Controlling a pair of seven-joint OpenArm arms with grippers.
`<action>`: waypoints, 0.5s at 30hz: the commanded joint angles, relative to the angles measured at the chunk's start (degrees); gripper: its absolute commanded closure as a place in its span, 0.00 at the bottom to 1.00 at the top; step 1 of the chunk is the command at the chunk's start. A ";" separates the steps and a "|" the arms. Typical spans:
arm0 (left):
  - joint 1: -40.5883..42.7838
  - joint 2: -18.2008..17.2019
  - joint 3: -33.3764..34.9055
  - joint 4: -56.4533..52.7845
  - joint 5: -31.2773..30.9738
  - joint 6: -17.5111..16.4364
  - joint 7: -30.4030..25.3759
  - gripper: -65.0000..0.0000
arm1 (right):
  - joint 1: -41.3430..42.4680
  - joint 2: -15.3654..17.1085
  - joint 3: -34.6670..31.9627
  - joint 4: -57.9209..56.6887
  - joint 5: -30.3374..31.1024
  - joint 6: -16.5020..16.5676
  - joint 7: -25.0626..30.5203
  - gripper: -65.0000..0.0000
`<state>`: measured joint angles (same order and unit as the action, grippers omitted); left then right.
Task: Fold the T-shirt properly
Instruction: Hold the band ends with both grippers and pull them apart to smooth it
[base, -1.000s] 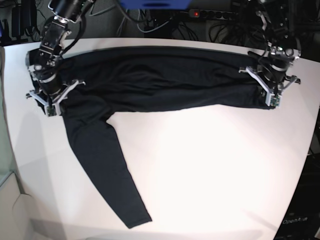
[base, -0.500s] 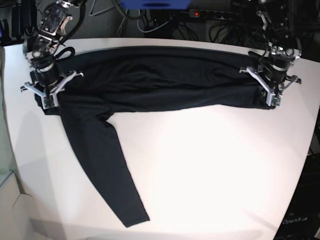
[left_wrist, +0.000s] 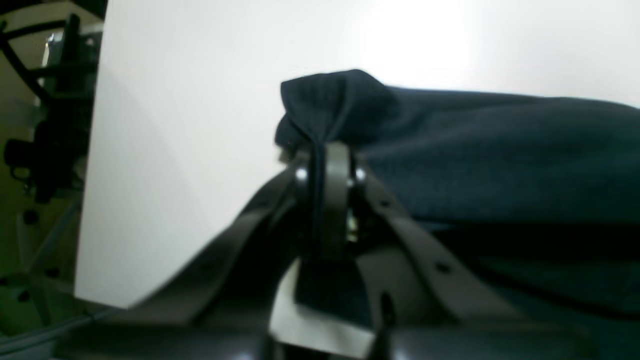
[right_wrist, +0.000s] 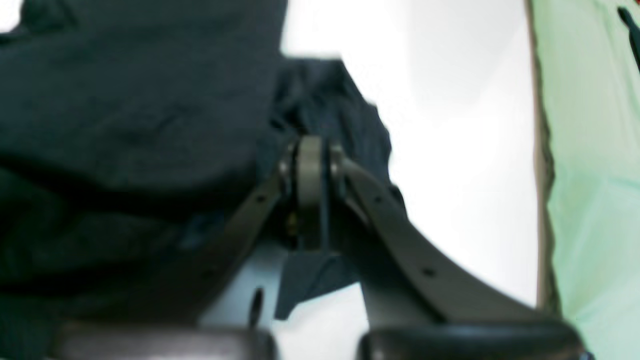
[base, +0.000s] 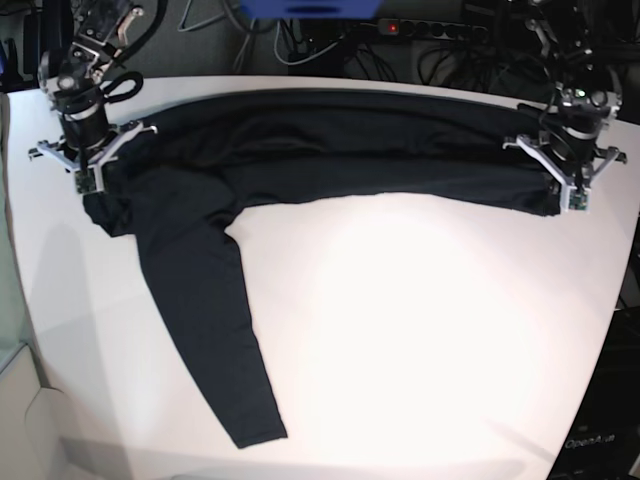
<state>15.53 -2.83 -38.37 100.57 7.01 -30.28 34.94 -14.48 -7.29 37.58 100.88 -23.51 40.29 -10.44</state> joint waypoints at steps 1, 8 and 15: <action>-0.01 -0.55 -0.27 1.10 -0.19 0.08 -1.14 1.00 | 0.19 0.39 0.79 1.14 0.87 -0.29 1.43 1.00; 0.69 -0.29 -0.18 1.10 -0.37 0.08 -1.22 1.00 | 0.11 -0.84 3.43 1.05 0.69 -0.29 1.16 1.00; 0.78 -0.03 -0.18 0.30 -0.02 0.08 -1.22 1.00 | -1.48 -1.28 3.16 1.05 0.61 -0.29 1.16 1.00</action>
<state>16.49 -2.35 -38.41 100.03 7.29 -30.41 34.83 -16.21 -8.73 40.84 100.88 -23.70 40.27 -10.74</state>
